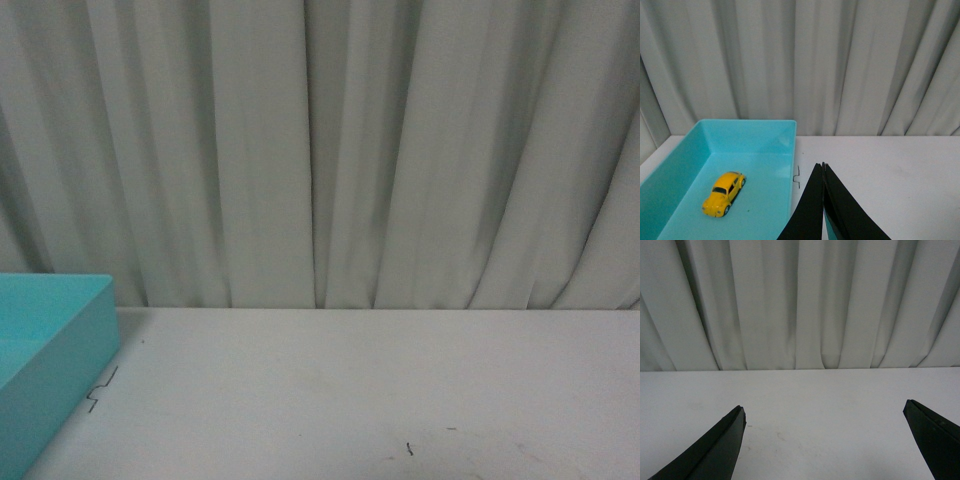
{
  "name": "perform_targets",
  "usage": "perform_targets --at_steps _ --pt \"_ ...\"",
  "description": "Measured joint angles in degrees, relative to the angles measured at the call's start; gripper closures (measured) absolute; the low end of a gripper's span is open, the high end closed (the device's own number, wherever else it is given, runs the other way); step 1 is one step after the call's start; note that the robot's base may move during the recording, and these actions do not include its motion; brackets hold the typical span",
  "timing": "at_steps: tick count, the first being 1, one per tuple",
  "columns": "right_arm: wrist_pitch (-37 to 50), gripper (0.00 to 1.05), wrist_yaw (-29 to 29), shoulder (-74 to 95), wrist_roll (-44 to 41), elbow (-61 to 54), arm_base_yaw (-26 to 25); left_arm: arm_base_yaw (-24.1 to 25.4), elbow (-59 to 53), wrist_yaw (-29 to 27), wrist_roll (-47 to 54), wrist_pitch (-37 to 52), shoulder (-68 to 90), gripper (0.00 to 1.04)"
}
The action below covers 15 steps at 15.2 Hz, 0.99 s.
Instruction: Wind up and store yellow beetle toy
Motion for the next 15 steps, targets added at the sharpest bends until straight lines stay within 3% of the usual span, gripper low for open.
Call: perform_targets --at_steps 15 --pt "0.02 0.07 0.00 0.00 -0.02 0.00 0.00 0.00 -4.17 0.02 -0.02 0.33 -3.58 1.03"
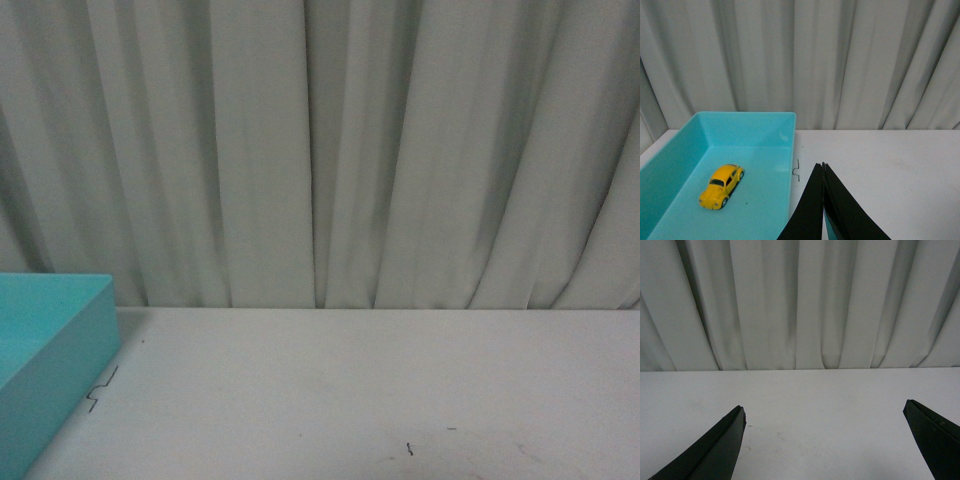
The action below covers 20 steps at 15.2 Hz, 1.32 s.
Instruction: Wind up and store yellow beetle toy
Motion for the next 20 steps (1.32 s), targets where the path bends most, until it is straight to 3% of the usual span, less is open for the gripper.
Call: perform_targets --at_steps 1,8,9,20 --pt "0.00 0.07 -0.02 0.00 0.02 0.00 0.00 0.00 0.00 0.00 -0.04 0.00 0.00 0.97" --pt "0.04 0.07 -0.02 -0.02 0.02 0.00 0.00 0.00 0.00 -0.02 -0.04 0.07 0.00 0.10" --pt "-0.02 0.07 0.00 -0.02 0.02 0.00 0.00 0.00 0.00 0.00 0.00 0.04 0.00 0.05" --pt "0.17 0.07 0.00 -0.04 0.02 0.00 0.00 0.00 0.00 0.00 -0.02 0.17 0.00 0.07"
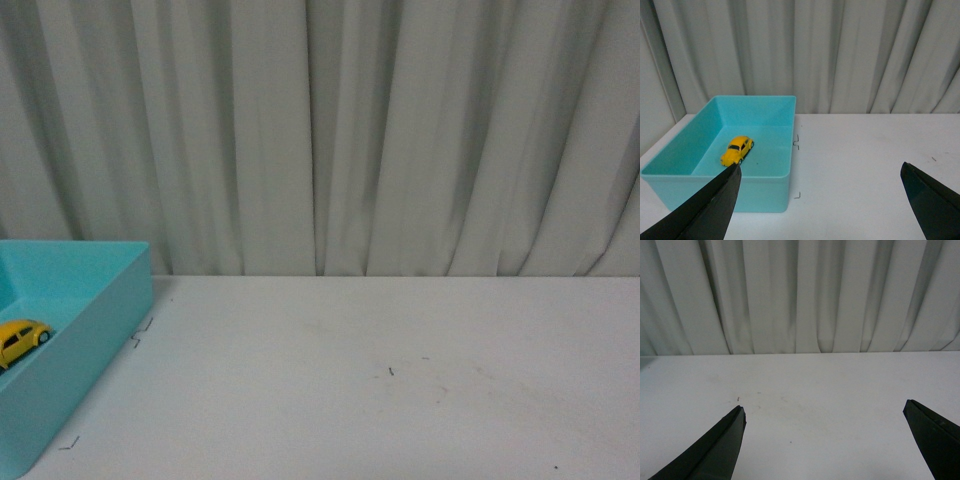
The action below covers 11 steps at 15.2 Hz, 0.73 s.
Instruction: Wind up and store yellow beetle toy
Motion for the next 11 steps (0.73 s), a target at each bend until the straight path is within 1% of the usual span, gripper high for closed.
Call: perform_targets --at_steps 11 --pt "-0.17 0.07 0.00 0.02 0.00 0.00 0.00 0.00 0.00 0.00 0.00 -0.13 0.00 0.07"
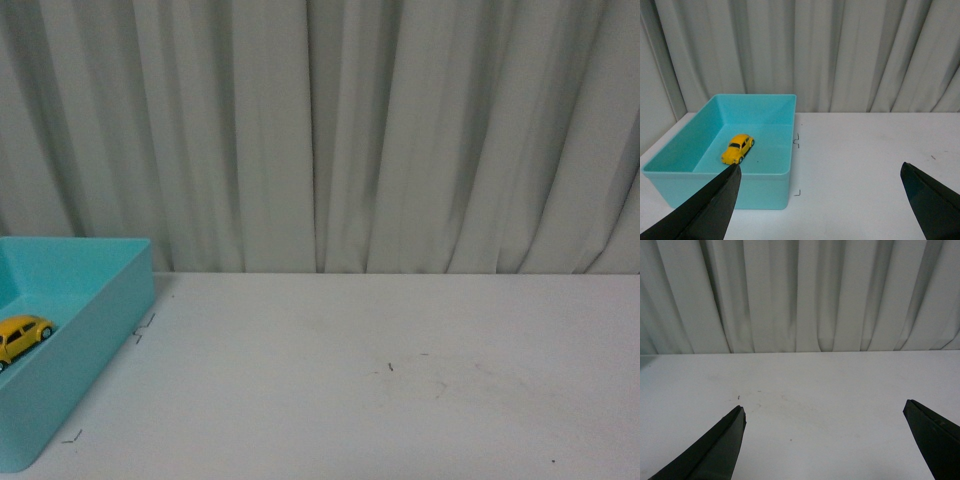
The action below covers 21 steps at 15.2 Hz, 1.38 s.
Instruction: Wind up and store yellow beetle toy
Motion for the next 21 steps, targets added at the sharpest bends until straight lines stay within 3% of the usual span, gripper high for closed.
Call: perform_targets --at_steps 21 --pt "-0.02 0.07 0.02 0.00 -0.02 0.00 0.00 0.00 0.00 0.02 0.00 0.04 0.00 0.07"
